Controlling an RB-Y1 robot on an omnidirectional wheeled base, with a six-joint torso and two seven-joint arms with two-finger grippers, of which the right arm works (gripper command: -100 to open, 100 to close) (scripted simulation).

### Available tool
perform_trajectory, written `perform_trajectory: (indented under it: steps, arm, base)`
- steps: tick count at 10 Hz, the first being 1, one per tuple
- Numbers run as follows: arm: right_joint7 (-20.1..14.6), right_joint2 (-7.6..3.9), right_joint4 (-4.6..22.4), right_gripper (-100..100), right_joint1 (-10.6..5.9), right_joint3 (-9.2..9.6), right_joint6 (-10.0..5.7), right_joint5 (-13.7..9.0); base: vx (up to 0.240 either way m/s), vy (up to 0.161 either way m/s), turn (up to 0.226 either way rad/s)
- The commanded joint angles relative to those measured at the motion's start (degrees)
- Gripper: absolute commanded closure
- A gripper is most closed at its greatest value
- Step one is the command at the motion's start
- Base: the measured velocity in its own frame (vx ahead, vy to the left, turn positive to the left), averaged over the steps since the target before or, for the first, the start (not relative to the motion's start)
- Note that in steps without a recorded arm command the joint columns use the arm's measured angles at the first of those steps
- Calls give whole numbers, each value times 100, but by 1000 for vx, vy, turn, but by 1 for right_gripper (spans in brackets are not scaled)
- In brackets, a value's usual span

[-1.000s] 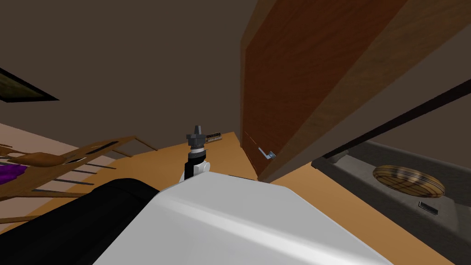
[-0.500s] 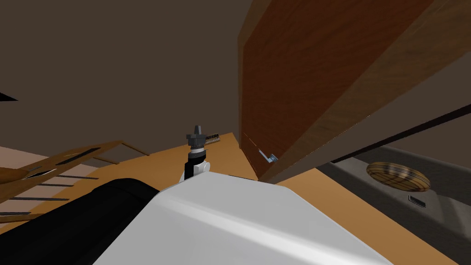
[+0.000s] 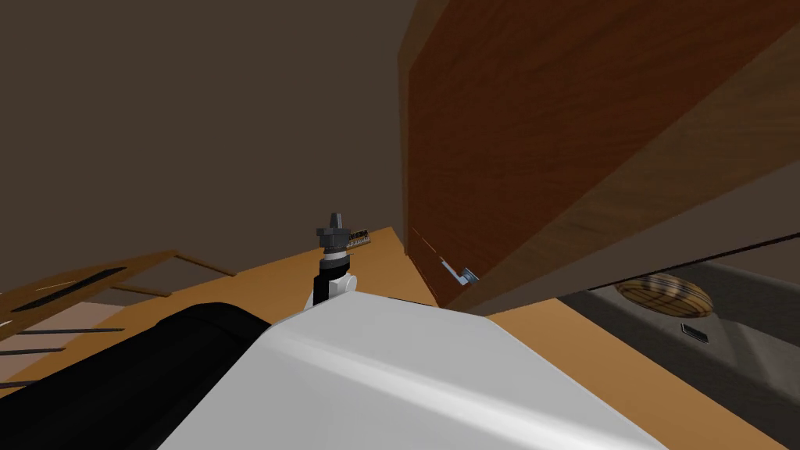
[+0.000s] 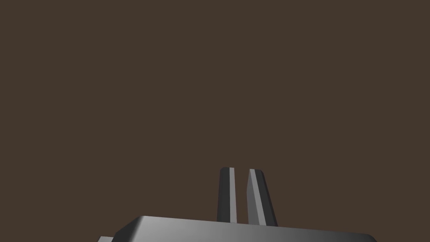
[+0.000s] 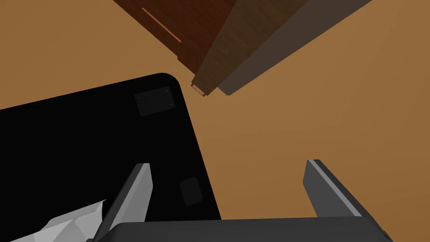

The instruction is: Push the door open

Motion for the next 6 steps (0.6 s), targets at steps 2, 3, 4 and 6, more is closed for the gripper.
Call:
perform_trajectory:
  steps: [2,3,4,6]
  arm:
    - [1,-4,164,-100,12,92,-52,-361]
    - [1,-3,212,-100,12,116,-66,-456]
    - [0,-2,259,-100,11,139,-79,-551]
    - [-3,0,403,-100,10,210,-119,-837]
  base:
    - [113,23,-86]
    - [117,21,-93]
    - [100,25,-75]
    - [141,6,-105]
